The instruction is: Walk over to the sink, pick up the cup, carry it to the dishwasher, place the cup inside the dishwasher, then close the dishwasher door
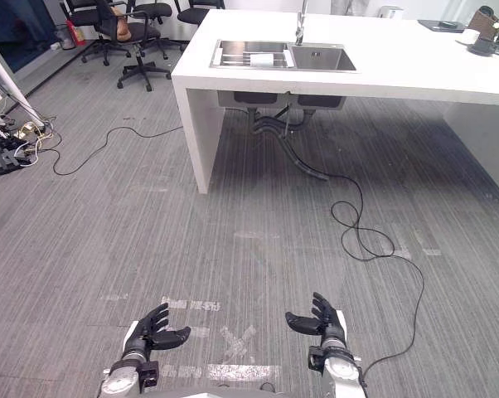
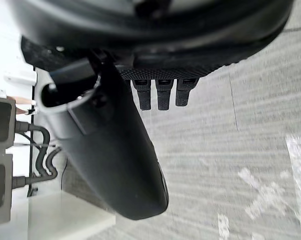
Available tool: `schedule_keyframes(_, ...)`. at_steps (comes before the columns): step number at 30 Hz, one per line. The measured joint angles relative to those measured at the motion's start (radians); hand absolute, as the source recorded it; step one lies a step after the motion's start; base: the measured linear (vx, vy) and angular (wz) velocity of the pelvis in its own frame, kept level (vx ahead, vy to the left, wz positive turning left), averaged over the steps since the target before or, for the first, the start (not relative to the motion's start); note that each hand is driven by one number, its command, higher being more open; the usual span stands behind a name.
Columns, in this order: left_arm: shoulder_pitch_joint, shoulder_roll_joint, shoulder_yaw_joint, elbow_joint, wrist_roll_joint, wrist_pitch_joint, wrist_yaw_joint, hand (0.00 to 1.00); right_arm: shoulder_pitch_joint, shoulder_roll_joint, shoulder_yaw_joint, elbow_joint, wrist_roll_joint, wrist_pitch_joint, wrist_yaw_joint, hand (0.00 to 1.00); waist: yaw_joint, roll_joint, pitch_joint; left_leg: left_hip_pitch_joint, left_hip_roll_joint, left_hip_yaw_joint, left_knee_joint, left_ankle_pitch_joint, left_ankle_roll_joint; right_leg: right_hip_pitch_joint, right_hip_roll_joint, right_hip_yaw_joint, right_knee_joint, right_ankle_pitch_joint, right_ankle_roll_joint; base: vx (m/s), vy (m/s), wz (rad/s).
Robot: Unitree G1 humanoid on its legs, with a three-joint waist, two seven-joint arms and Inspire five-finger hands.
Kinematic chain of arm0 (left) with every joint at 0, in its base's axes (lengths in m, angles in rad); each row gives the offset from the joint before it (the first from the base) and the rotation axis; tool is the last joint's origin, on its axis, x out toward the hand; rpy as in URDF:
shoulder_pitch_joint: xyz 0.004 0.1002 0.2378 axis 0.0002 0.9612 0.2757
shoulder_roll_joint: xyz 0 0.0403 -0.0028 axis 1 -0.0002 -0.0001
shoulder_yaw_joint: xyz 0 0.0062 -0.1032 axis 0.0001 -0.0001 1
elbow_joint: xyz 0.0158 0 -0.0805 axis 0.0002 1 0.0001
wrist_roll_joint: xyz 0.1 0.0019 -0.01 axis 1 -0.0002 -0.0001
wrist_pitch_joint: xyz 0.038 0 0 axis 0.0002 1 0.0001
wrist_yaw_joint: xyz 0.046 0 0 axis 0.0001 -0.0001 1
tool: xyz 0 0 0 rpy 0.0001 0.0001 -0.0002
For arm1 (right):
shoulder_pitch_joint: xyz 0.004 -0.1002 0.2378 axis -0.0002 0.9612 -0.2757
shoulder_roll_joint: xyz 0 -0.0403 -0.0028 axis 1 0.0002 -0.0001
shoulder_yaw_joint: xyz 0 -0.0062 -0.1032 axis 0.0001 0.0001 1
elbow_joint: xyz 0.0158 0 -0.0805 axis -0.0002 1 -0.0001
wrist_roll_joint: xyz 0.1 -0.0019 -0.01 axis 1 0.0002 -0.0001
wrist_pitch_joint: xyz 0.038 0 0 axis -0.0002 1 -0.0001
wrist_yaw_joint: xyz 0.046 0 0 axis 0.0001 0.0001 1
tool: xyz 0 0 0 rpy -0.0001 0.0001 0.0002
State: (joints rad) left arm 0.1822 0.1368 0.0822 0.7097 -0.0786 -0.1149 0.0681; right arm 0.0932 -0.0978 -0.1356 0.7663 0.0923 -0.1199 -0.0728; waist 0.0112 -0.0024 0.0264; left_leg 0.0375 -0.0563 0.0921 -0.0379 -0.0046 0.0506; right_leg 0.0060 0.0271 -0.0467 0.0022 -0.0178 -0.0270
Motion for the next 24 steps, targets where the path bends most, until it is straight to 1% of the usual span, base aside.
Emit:
schedule_keyframes(4, 0.000, 0.003, 0.030, 0.014, 0.000, 0.001, 0.000, 0.90, 0.005, -0.022, -0.016, 0.000, -0.004, 0.000, 0.007, 0.90, -0.001, 0.000, 0.000, 0.012, 0.001, 0.005, 0.001, -0.003, -0.005, 0.011, 0.001, 0.007, -0.001, 0.000, 0.000, 0.00, 0.010, -0.03)
schedule_keyframes(12, -0.001, 0.003, 0.030, 0.074, 0.000, 0.002, -0.001, 0.90, 0.006, -0.024, -0.017, 0.004, 0.001, 0.001, 0.013, 0.90, -0.005, 0.001, 0.001, 0.014, 0.006, 0.012, 0.001, -0.007, -0.009, 0.011, 0.007, 0.016, -0.003, 0.001, -0.002, 0.00, 0.004, -0.03)
schedule_keyframes(24, -0.002, -0.003, 0.030, 0.080, -0.001, 0.002, -0.001, 0.90, 0.006, -0.024, -0.056, 0.034, 0.006, 0.001, 0.012, 0.90, -0.004, 0.004, 0.002, 0.011, 0.008, 0.013, 0.000, -0.011, -0.015, 0.012, 0.009, 0.016, -0.016, 0.001, -0.002, 0.00, 0.000, 0.00)
